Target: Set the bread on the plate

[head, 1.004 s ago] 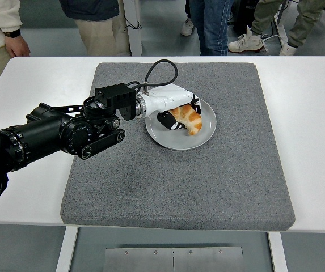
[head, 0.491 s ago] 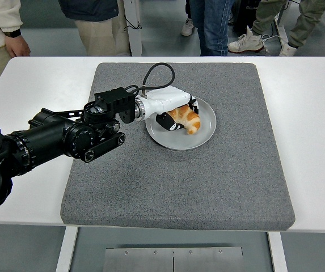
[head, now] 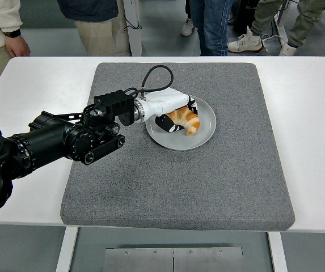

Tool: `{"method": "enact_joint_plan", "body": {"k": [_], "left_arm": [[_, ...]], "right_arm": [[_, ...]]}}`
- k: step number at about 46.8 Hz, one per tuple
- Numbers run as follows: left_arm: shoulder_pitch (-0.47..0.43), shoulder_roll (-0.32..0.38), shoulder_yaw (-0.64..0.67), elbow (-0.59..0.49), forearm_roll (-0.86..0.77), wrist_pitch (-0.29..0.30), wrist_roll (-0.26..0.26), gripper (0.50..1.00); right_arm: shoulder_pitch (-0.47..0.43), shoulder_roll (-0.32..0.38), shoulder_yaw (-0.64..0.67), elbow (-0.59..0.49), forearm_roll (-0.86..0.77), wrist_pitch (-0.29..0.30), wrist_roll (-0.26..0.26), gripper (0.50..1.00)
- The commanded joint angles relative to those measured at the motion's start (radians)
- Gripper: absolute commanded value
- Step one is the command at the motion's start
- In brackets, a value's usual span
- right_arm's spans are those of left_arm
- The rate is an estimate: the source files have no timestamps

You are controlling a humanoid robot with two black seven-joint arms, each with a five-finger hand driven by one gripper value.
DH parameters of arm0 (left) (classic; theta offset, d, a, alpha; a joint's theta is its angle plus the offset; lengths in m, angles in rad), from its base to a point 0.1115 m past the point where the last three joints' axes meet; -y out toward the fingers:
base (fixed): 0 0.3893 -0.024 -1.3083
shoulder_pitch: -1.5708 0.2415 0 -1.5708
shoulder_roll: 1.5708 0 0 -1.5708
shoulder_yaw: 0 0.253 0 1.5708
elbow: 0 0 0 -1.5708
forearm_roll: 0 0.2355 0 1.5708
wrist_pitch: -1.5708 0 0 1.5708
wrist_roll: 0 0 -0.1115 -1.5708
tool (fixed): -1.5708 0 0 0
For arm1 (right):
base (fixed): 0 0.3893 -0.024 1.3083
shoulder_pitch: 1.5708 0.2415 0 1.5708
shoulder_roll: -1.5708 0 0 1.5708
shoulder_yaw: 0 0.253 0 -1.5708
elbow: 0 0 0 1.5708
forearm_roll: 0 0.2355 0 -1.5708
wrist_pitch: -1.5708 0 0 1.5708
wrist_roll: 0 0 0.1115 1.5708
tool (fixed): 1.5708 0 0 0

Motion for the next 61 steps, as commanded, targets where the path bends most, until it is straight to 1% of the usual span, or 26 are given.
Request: {"method": "enact_joint_plan", "body": {"k": [1, 5, 7, 8, 9, 10, 11, 14, 15, 19, 27, 32, 39, 41, 50, 55, 61], "left_arm": [[0.0, 0.0, 0.0, 0.0, -0.001, 0.0, 0.0, 0.5], [-0.003, 0.0, -0.001, -0.014, -0.005, -0.011, -0.018, 0.5], [-0.004, 0.0, -0.001, -0.017, -0.005, -0.014, -0.018, 0.5], [-0.006, 0.0, -0.001, -0.017, -0.009, -0.019, -0.018, 0.526], [-0.006, 0.002, -0.001, -0.017, -0.014, -0.022, -0.018, 0.627], [-0.006, 0.002, -0.001, -0.019, -0.021, -0.025, -0.018, 0.711], [-0.006, 0.002, -0.001, -0.019, -0.031, -0.026, -0.018, 0.773], [-0.008, 0.003, 0.0, -0.019, -0.058, -0.034, -0.02, 0.926], [-0.008, 0.005, 0.0, -0.019, -0.066, -0.037, -0.022, 0.957], [-0.008, 0.008, 0.0, -0.02, -0.075, -0.042, -0.023, 0.964], [-0.017, 0.012, 0.0, -0.022, -0.077, -0.045, -0.023, 0.965], [-0.044, 0.025, 0.0, -0.054, -0.08, -0.049, -0.02, 0.965], [-0.09, 0.078, -0.003, -0.118, -0.104, -0.079, -0.012, 0.965], [-0.106, 0.091, -0.003, -0.134, -0.12, -0.082, -0.012, 0.965], [-0.187, 0.186, -0.01, -0.226, -0.196, -0.097, -0.006, 0.966], [-0.242, 0.233, -0.012, -0.263, -0.262, -0.103, -0.008, 0.966], [-0.293, 0.285, -0.02, -0.289, -0.301, -0.103, -0.015, 0.968]], "right_arm": [[0.0, 0.0, 0.0, 0.0, 0.0, 0.0, 0.0, 1.0], [0.0, 0.0, 0.0, 0.0, 0.0, 0.0, 0.0, 1.0], [0.0, 0.0, 0.0, 0.0, 0.0, 0.0, 0.0, 1.0], [0.0, 0.0, 0.0, 0.0, 0.0, 0.0, 0.0, 1.0], [0.0, 0.0, 0.0, 0.0, 0.0, 0.0, 0.0, 1.0], [0.0, 0.0, 0.0, 0.0, 0.0, 0.0, 0.0, 1.0], [0.0, 0.0, 0.0, 0.0, 0.0, 0.0, 0.0, 1.0], [0.0, 0.0, 0.0, 0.0, 0.0, 0.0, 0.0, 1.0], [0.0, 0.0, 0.0, 0.0, 0.0, 0.0, 0.0, 1.0], [0.0, 0.0, 0.0, 0.0, 0.0, 0.0, 0.0, 1.0], [0.0, 0.0, 0.0, 0.0, 0.0, 0.0, 0.0, 1.0], [0.0, 0.0, 0.0, 0.0, 0.0, 0.0, 0.0, 1.0], [0.0, 0.0, 0.0, 0.0, 0.0, 0.0, 0.0, 1.0], [0.0, 0.0, 0.0, 0.0, 0.0, 0.0, 0.0, 1.0], [0.0, 0.0, 0.0, 0.0, 0.0, 0.0, 0.0, 1.0], [0.0, 0.0, 0.0, 0.0, 0.0, 0.0, 0.0, 1.0], [0.0, 0.0, 0.0, 0.0, 0.0, 0.0, 0.0, 1.0]]}}
